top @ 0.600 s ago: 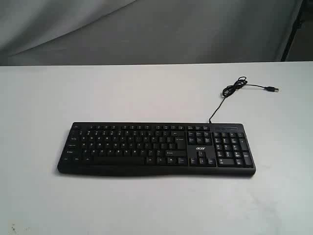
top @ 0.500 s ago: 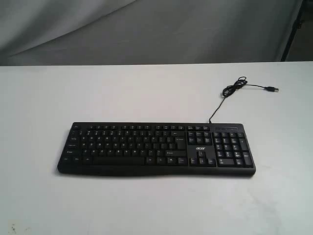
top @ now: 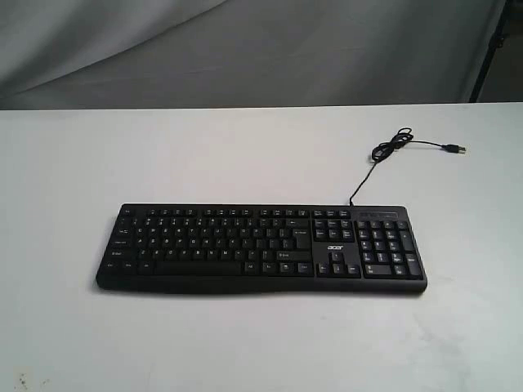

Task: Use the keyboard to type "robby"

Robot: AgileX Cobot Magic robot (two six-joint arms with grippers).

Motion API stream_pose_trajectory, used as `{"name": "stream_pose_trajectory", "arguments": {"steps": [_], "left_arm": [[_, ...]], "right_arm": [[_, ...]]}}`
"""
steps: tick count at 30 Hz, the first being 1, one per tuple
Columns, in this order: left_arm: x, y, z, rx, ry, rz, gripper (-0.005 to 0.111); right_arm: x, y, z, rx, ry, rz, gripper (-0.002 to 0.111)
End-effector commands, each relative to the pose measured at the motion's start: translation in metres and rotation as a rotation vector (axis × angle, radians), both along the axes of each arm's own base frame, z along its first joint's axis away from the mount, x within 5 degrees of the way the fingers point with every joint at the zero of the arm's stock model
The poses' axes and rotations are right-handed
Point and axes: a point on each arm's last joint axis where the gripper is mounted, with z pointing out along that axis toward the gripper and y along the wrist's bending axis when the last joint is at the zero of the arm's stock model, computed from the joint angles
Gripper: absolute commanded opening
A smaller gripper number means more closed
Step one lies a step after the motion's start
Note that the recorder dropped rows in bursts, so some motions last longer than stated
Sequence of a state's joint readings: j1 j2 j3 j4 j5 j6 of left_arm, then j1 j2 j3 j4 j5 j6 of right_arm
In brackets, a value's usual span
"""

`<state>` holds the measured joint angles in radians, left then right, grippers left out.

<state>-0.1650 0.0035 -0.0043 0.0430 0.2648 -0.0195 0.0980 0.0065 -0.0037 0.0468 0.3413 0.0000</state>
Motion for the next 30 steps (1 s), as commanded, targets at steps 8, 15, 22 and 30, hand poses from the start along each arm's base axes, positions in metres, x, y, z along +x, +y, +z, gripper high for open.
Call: {"name": "stream_pose_trajectory", "arguments": {"steps": [8, 15, 22, 30], "left_arm": [[0.000, 0.000, -0.001, 0.001, -0.005, -0.006, 0.000], [0.000, 0.000, -0.001, 0.001, -0.005, -0.006, 0.000], [0.000, 0.000, -0.001, 0.001, -0.005, -0.006, 0.000], [0.000, 0.000, -0.001, 0.001, -0.005, -0.006, 0.000]], "right_arm": [[0.002, -0.002, 0.034, 0.020, -0.394, -0.023, 0.000], [0.001, -0.002, 0.038, 0.043, -0.432, -0.027, 0.000], [-0.009, -0.006, 0.071, 0.471, -0.706, -0.013, 0.000], [0.014, 0.025, 0.176, 0.104, -0.716, 0.277, 0.000]]}}
